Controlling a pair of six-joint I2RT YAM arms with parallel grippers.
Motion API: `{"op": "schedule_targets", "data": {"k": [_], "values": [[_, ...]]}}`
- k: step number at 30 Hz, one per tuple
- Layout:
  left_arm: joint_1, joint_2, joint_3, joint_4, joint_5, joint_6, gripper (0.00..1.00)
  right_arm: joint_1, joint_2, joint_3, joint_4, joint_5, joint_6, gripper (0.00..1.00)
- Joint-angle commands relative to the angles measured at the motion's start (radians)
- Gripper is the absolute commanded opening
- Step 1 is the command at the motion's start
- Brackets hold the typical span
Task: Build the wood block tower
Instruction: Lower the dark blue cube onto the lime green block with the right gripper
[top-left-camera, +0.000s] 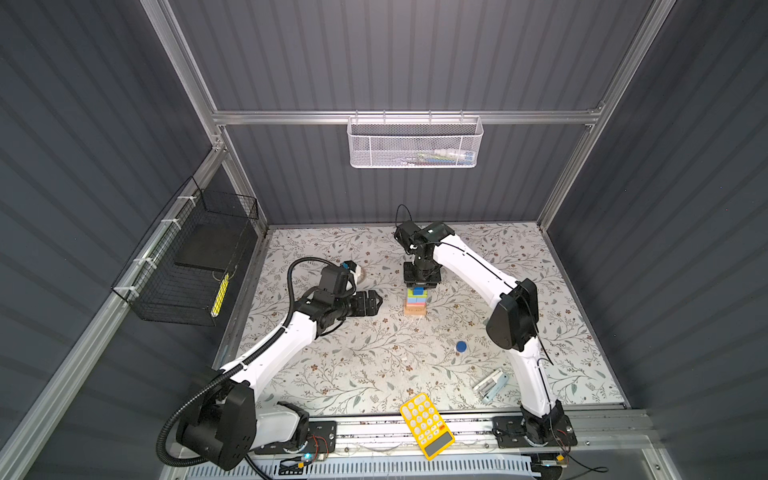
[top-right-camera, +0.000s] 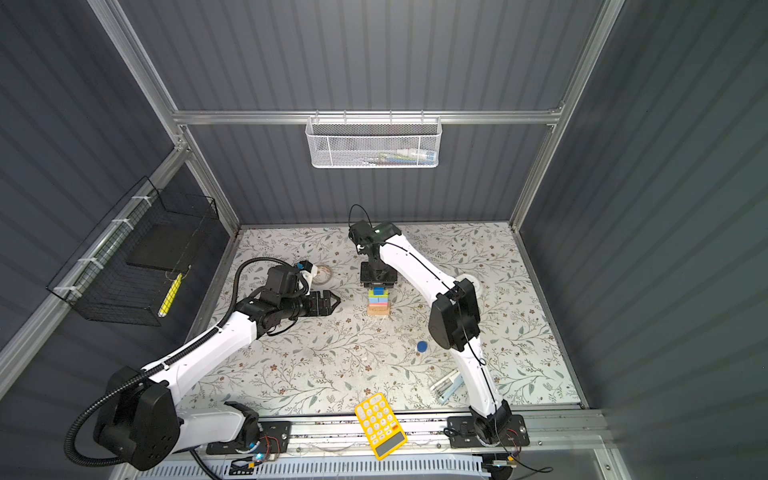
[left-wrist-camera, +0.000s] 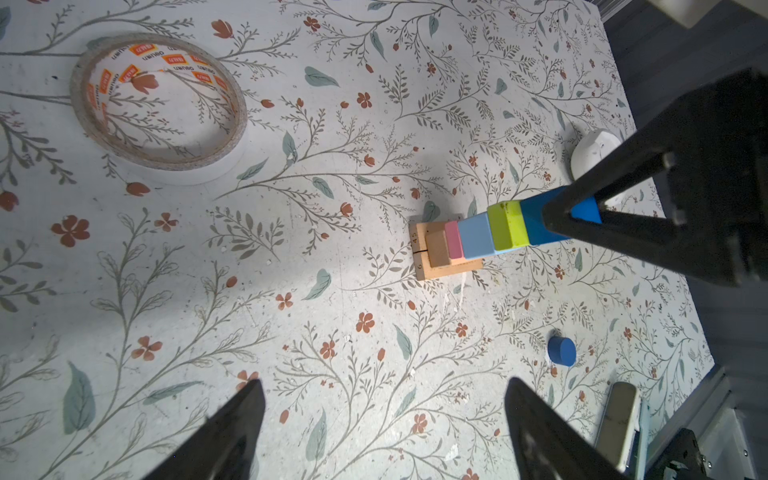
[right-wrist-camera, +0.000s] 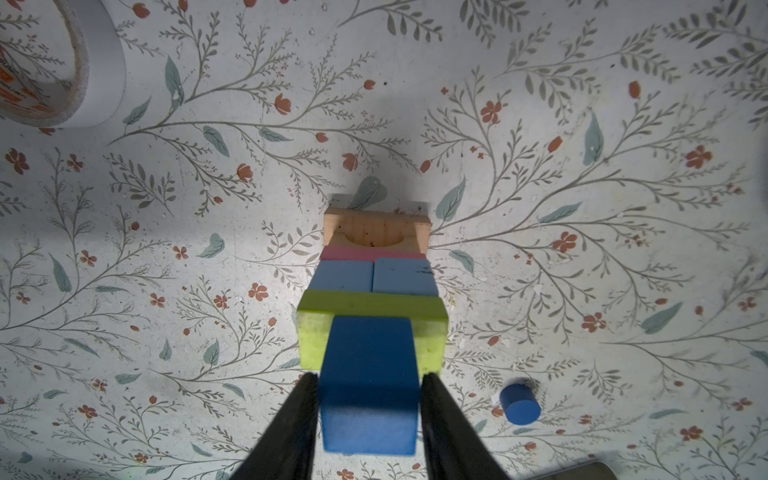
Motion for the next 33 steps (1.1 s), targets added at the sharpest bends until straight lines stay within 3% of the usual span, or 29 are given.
{"op": "schedule_targets", "data": {"k": [1,13,33], "values": [[0.006,0.008,0.015,-0.023,0.017,0.023,0.9,-0.005,-0.011,0.016,-0.012,0.002,0.014,0.42],[0.006,0.01,0.016,-0.025,0.018,0.028,0.9,-0.005,-0.005,0.024,-0.012,0.0,0.019,0.35],[0.006,0.008,0.015,-0.028,0.018,0.029,0.9,-0.005,0.0,0.03,-0.018,0.0,0.022,0.45]]}}
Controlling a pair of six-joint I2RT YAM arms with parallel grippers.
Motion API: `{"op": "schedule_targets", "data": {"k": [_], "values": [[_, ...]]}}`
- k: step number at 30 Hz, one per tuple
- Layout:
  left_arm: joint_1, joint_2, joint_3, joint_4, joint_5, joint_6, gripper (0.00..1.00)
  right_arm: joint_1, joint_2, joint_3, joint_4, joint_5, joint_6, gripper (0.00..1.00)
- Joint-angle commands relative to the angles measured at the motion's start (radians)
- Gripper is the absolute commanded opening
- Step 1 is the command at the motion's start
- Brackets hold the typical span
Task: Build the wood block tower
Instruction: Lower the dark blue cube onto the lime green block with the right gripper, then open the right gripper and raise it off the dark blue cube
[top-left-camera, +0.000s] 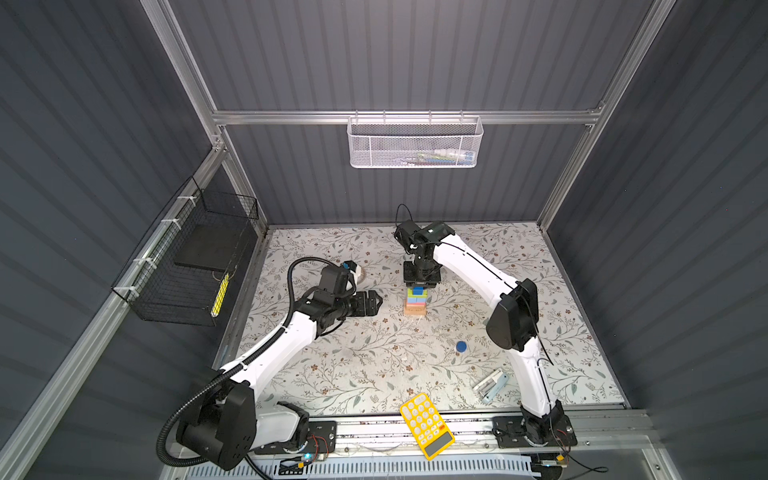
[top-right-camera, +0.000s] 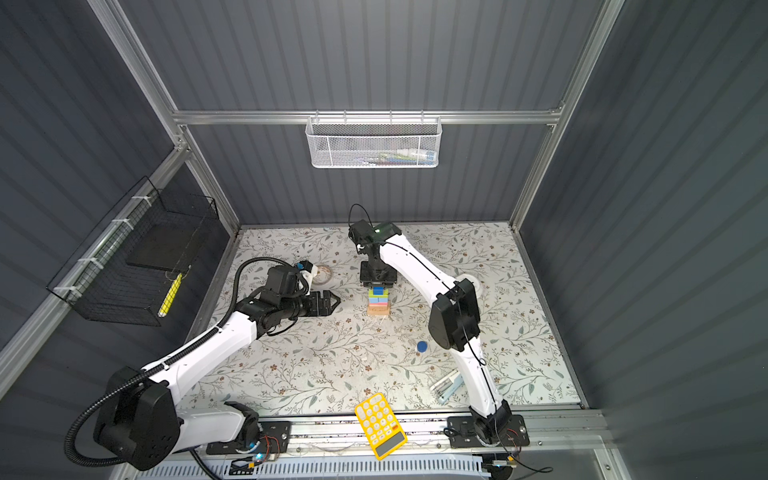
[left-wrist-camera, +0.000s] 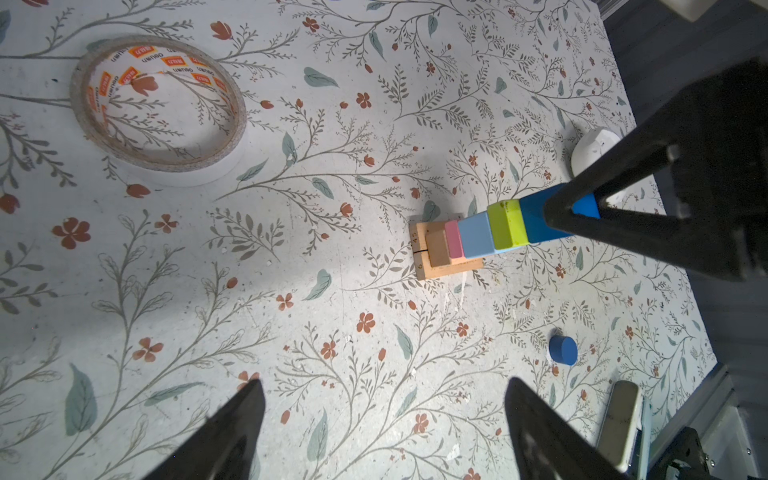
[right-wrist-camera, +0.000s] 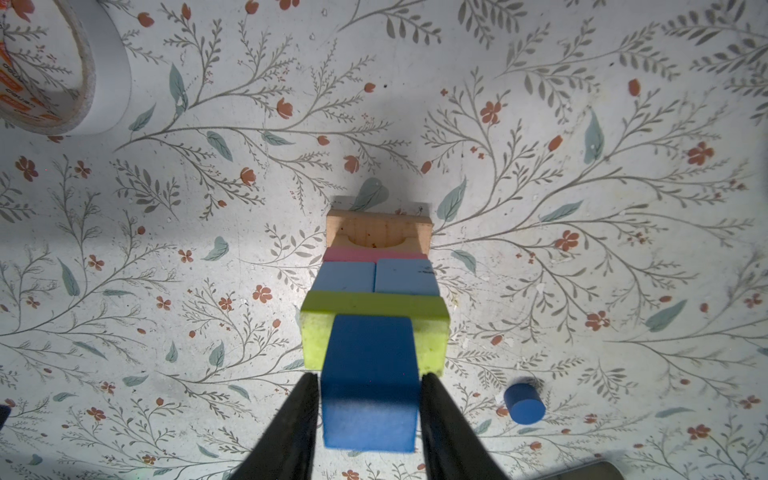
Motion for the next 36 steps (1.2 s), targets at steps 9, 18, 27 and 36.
{"op": "schedule_targets", "data": {"k": [9,18,27,36], "values": [[0.006,0.004,0.016,-0.031,0.018,0.021,0.9,-0.005,-0.026,0.03,-0.023,0.014,0.021,0.57],[0.006,-0.014,0.026,-0.048,0.023,0.019,0.9,-0.007,-0.083,0.028,-0.033,0.055,0.024,0.7],[0.006,-0.075,0.04,-0.1,0.035,0.028,0.88,-0.025,-0.226,-0.006,0.019,0.105,-0.011,0.85],[0.007,-0.116,0.118,-0.198,0.073,0.067,0.83,-0.068,-0.454,-0.179,0.132,0.194,-0.03,0.98]]}}
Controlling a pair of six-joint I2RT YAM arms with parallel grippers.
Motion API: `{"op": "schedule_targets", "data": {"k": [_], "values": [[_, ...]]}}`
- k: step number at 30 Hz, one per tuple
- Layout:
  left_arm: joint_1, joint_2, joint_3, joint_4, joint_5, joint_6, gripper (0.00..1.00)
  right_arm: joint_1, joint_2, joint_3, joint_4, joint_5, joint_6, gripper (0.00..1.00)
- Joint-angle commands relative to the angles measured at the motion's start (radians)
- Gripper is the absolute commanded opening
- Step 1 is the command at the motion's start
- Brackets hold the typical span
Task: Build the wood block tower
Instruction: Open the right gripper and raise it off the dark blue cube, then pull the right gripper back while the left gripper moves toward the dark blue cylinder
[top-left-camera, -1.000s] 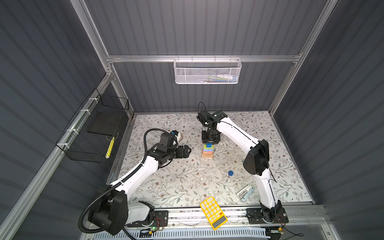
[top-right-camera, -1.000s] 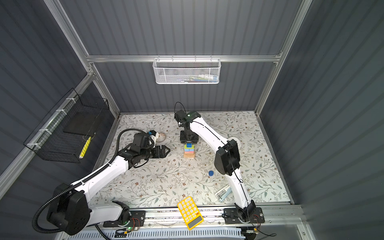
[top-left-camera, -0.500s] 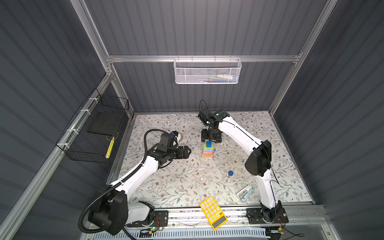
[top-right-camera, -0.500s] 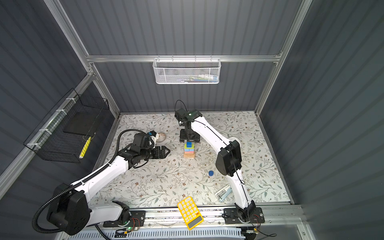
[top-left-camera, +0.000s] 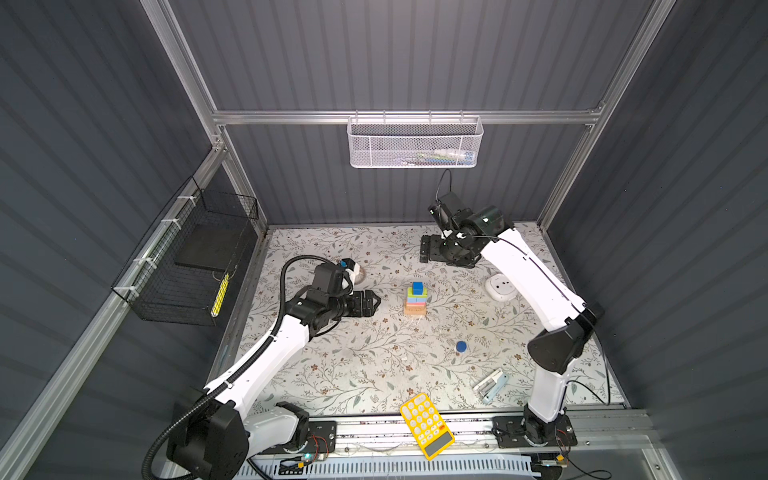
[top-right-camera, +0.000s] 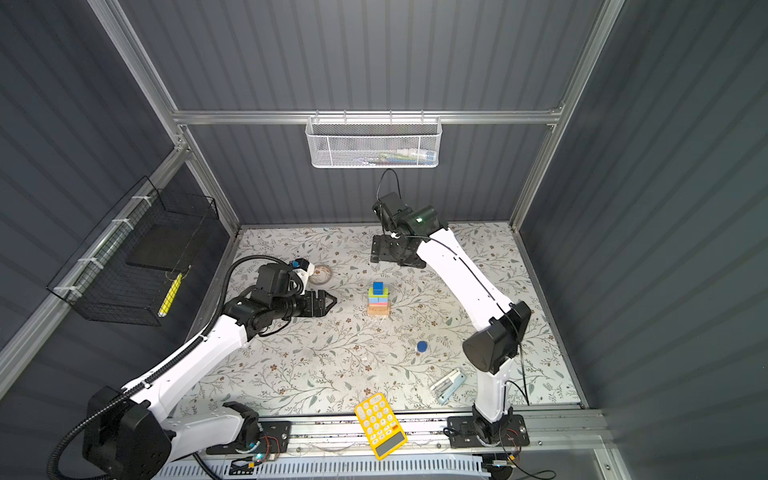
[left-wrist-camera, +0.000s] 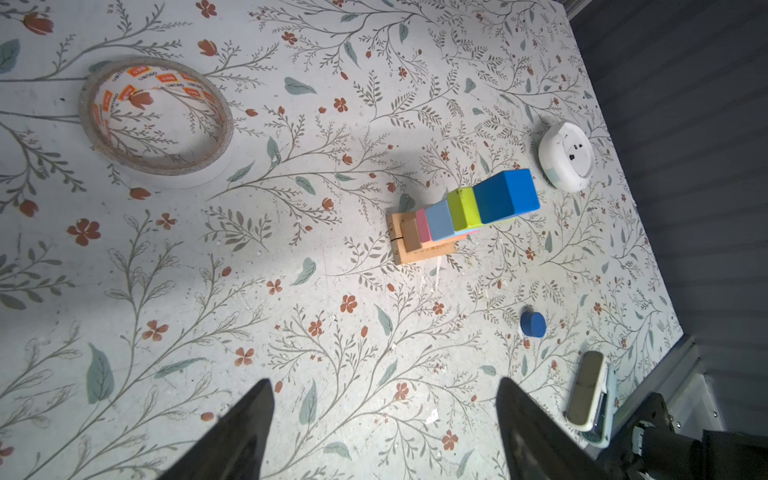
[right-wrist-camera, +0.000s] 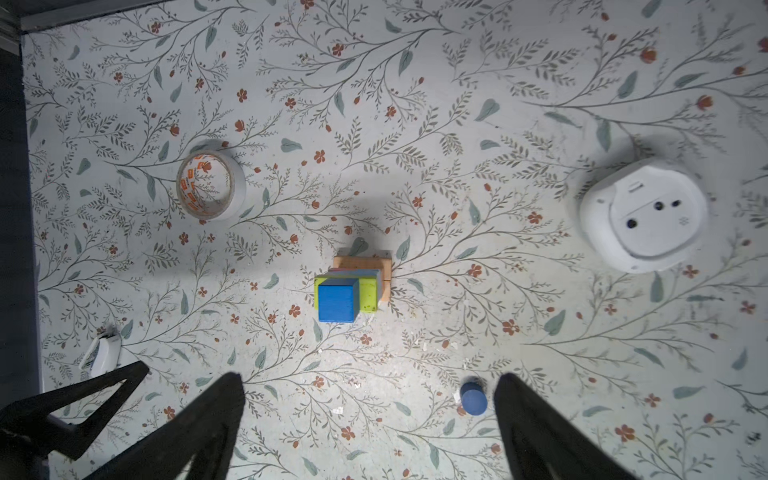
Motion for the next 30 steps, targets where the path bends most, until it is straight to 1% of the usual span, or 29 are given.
{"op": "schedule_targets", "data": {"k": [1,5,9,15,23,24,30], "values": [[0.005,-0.027,0.062,-0.07,0.034,0.034,0.82,-0.018,-0.097,-0.102,0.096,0.055,-0.005,0.99],[-0.001,-0.037,0.109,-0.105,0.045,0.042,0.8,-0.05,-0.264,-0.301,0.276,0.032,0.006,0.99],[-0.032,-0.026,0.158,-0.136,0.041,0.062,0.79,-0.091,-0.383,-0.428,0.399,0.004,0.029,0.99],[-0.168,0.025,0.261,-0.166,-0.024,0.079,0.78,-0.131,-0.518,-0.558,0.527,-0.005,0.065,0.99],[-0.298,0.1,0.385,-0.195,-0.069,0.104,0.76,-0.188,-0.717,-0.753,0.665,0.021,0.129,0.99],[-0.317,0.114,0.399,-0.193,-0.072,0.109,0.76,-0.195,-0.764,-0.777,0.677,0.021,0.135,0.99],[-0.433,0.218,0.47,-0.203,-0.106,0.135,0.75,-0.223,-0.892,-0.885,0.671,0.064,0.159,0.99]]}}
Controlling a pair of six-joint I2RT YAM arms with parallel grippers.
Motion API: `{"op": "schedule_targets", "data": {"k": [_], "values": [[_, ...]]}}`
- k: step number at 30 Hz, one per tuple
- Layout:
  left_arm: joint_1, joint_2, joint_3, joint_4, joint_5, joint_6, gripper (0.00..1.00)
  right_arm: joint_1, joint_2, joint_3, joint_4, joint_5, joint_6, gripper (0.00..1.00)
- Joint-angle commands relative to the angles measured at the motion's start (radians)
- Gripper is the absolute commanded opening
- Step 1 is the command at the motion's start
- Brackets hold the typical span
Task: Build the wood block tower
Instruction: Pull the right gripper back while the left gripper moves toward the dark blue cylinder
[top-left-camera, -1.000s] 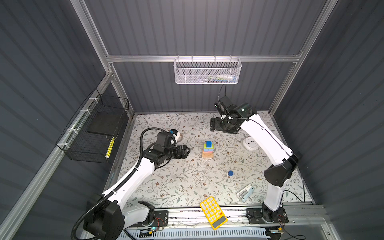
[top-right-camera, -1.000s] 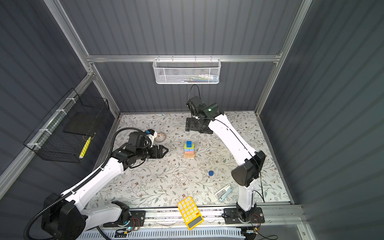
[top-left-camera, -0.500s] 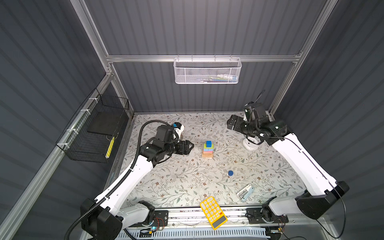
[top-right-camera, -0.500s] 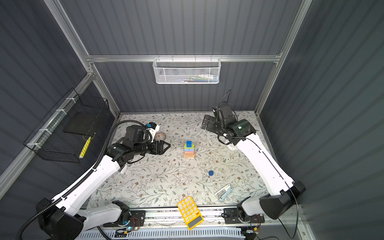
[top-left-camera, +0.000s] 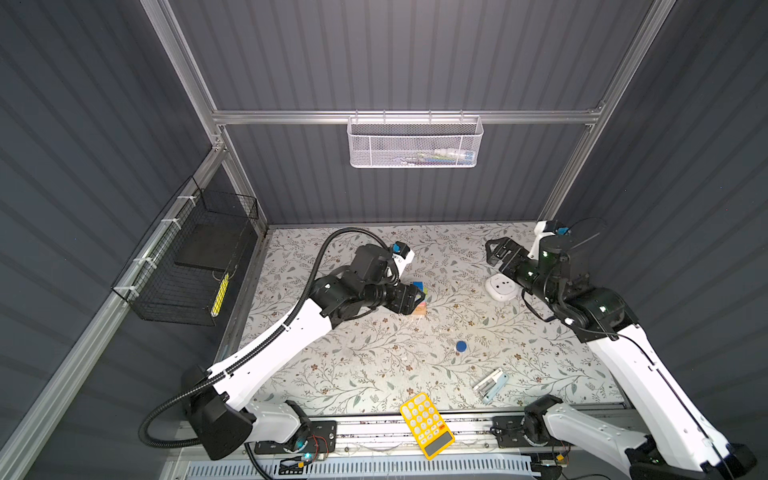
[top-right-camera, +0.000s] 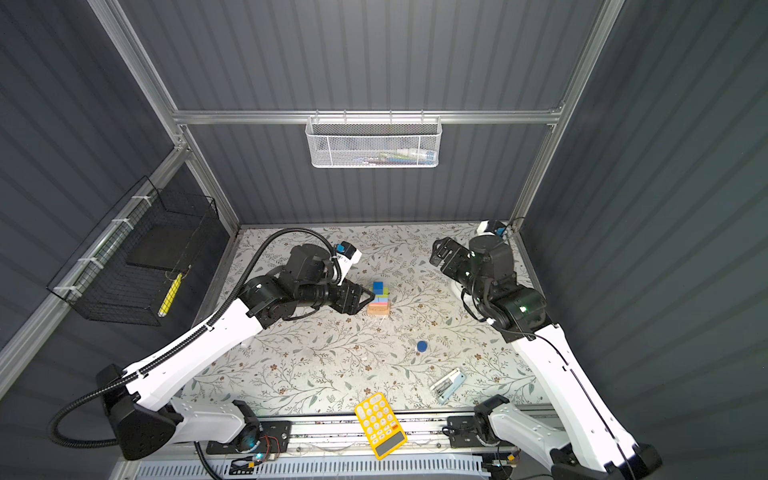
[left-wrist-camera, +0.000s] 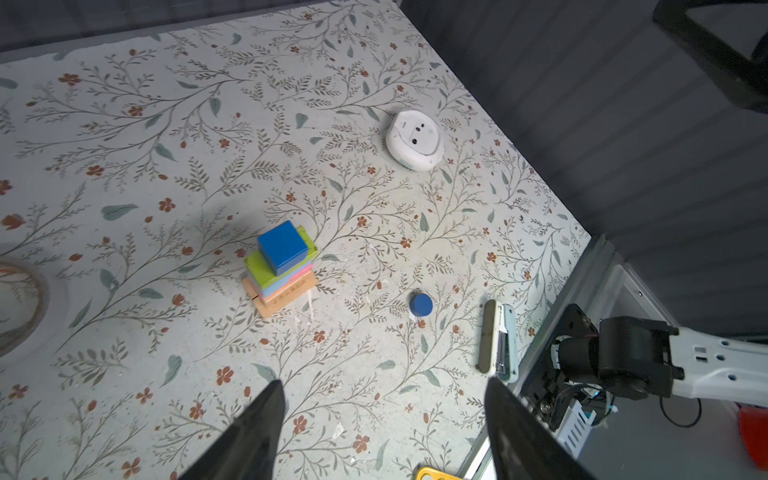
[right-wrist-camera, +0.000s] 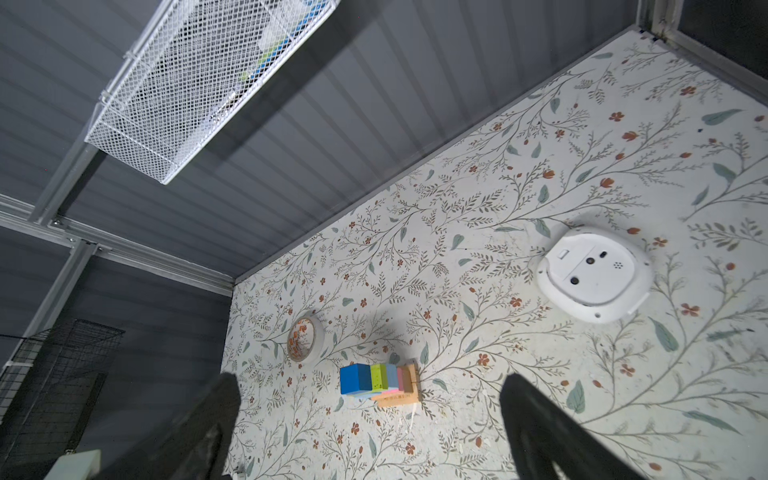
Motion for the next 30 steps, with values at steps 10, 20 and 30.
{"op": "schedule_targets", "data": {"k": [10,20,30], "values": [[-0.198,0.248,0.209,-0.082,-0.093,0.084,0.75,-0.099,-0.192,-0.173,-0.025,0.075,0.04,0.99],[-0.264,0.409,0.305,-0.107,-0.135,0.097,0.75,-0.22,-0.257,-0.248,-0.047,0.078,0.019,0.99],[-0.294,0.516,0.354,-0.15,-0.17,0.092,0.76,-0.413,-0.262,-0.331,-0.026,-0.091,0.016,0.99]]}}
